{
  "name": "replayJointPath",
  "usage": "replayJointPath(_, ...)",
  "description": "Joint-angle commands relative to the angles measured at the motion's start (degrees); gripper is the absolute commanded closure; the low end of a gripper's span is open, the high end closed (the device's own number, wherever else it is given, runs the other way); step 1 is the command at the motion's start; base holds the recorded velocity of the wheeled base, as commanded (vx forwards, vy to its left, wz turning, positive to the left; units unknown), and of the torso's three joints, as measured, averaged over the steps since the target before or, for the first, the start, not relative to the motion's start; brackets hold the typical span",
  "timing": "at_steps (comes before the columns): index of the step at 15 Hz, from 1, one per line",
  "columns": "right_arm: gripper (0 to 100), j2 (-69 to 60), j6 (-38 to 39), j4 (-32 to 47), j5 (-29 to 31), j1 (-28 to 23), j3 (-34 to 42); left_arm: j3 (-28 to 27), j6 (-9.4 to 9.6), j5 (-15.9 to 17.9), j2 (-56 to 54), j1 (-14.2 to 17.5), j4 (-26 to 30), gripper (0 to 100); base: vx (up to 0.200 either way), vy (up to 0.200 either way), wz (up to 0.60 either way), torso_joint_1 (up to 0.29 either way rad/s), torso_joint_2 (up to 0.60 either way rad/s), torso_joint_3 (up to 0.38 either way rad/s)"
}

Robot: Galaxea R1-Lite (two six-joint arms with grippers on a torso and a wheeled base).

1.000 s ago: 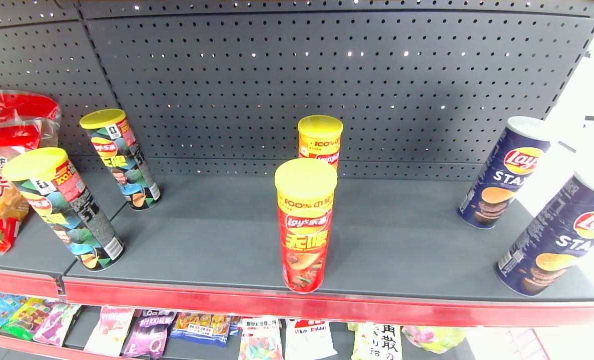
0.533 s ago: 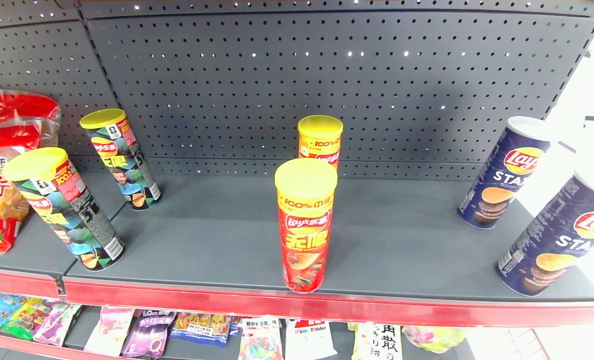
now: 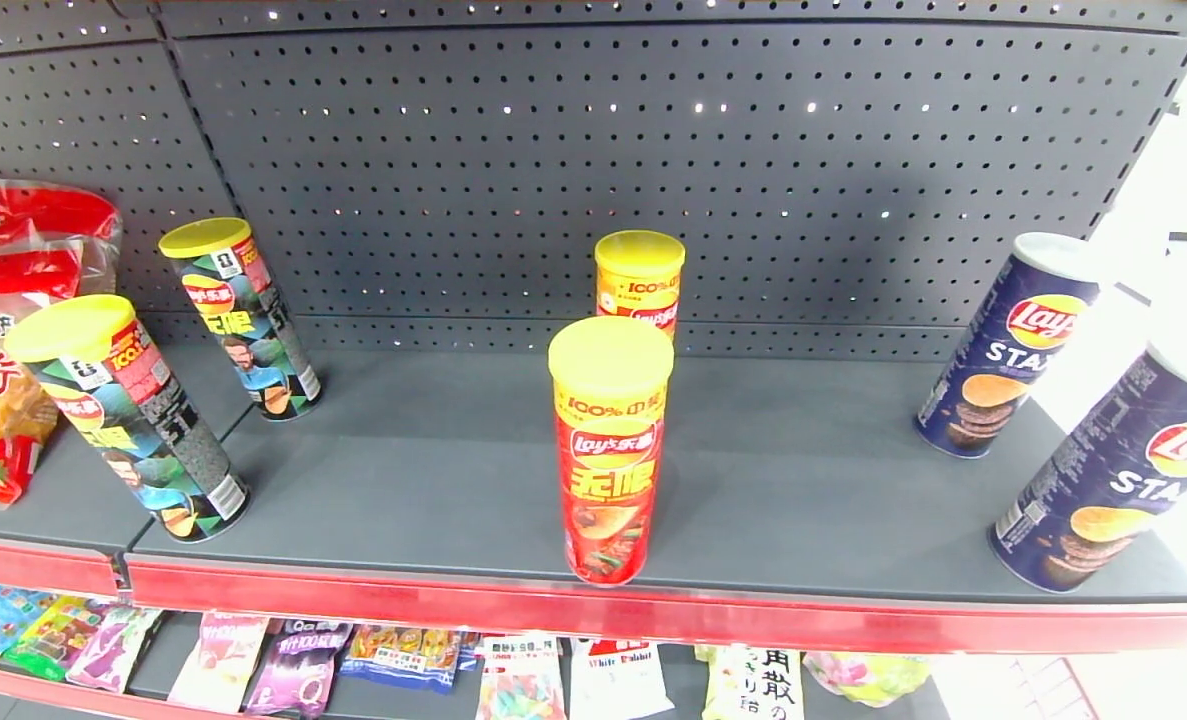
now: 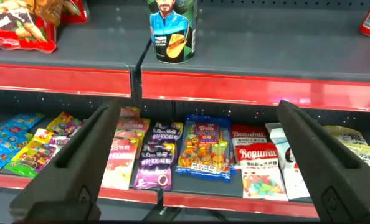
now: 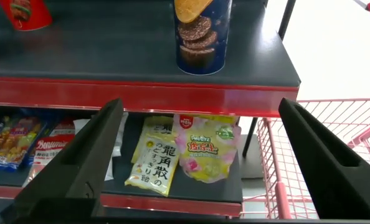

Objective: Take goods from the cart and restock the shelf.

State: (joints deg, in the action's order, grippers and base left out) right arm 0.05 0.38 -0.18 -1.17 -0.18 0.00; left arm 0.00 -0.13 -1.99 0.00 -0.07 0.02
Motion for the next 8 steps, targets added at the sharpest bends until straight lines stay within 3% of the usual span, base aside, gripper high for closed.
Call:
replayJointPath(1, 0, -0.05, -0.03, 0.01, -0.06, 0.01, 0.0, 0.0, -0.04, -0.03, 0.09, -0.01, -0.02, 0, 0.0, 0.0, 0.0, 0.0, 0.0, 0.0)
replayJointPath(8, 0, -0.05, -0.03, 0.01, 0.12, 0.01, 0.0, 0.0, 0.05, -0.03, 0.09, -0.01, -0.02, 0, 0.0, 0.0, 0.0, 0.0, 0.0, 0.0)
